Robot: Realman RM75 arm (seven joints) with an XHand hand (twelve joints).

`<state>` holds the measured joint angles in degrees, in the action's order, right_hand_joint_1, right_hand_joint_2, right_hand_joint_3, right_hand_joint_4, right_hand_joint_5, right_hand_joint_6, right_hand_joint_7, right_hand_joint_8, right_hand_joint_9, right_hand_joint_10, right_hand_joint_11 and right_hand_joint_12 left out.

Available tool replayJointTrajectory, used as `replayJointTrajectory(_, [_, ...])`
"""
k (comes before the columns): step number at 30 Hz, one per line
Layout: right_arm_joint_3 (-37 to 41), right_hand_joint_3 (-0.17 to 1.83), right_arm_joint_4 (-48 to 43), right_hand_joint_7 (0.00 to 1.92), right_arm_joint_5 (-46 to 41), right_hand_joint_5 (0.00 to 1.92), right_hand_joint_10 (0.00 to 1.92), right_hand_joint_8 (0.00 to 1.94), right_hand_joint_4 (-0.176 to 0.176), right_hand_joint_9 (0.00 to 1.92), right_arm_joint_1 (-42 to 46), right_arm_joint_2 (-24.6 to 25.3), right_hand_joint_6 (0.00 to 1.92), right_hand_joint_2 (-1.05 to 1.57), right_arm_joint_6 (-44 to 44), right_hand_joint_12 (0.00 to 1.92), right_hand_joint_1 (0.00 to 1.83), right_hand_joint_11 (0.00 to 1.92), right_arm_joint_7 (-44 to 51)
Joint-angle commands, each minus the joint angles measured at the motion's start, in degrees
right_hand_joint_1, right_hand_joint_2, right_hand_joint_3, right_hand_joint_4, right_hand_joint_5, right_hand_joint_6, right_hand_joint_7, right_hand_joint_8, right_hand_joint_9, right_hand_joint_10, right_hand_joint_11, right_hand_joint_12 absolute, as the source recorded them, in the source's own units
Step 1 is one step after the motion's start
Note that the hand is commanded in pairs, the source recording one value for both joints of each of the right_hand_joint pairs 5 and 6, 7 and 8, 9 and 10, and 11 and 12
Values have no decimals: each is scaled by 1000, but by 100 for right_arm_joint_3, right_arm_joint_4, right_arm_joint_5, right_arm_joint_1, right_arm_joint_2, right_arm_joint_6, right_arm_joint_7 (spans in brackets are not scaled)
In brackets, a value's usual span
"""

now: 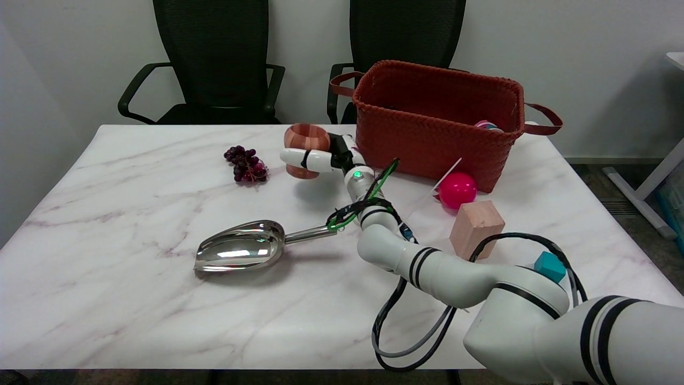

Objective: Pick up the wooden mortar.

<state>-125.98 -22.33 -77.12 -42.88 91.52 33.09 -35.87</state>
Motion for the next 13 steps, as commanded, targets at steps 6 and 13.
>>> replayJointTrajectory(6, [-22,222,-2098,1150,493,686,1011,1150,0,1011,644,-451,686,658,1065,792,1209,792,-172])
replayJointTrajectory(13, [50,221,-2788,1166,746,669,1035,1166,0,1035,846,-652,669,688,1353,816,1207,816,-86])
